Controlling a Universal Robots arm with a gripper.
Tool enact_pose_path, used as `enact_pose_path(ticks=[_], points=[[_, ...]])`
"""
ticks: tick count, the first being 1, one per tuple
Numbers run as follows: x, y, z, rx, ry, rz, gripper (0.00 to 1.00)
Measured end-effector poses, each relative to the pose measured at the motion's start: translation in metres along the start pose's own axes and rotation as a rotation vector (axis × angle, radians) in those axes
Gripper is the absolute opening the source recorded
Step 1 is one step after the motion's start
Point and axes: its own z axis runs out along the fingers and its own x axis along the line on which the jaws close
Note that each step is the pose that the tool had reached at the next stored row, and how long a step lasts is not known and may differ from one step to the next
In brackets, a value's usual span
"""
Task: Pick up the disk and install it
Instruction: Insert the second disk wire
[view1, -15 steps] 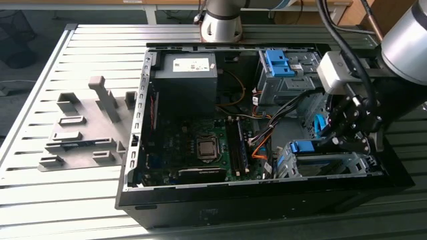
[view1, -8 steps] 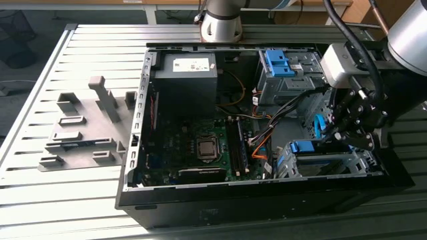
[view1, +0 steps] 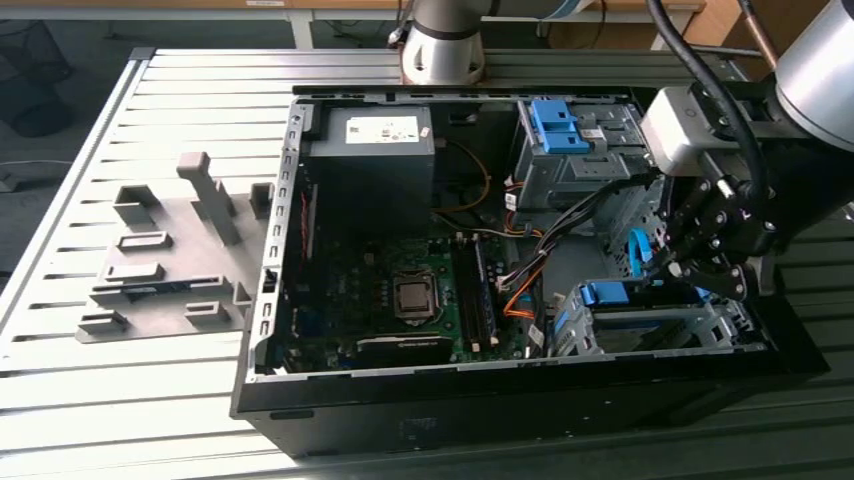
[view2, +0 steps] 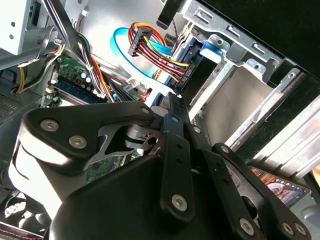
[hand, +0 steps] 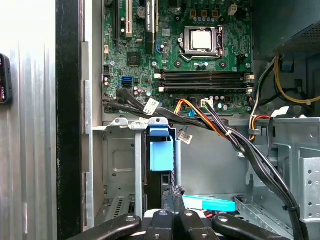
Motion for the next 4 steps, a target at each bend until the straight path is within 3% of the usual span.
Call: enact_pose_path(ticks=[4], points=[[0.0000, 0.0000, 0.0000, 0.0000, 0.0000, 0.000, 0.11]])
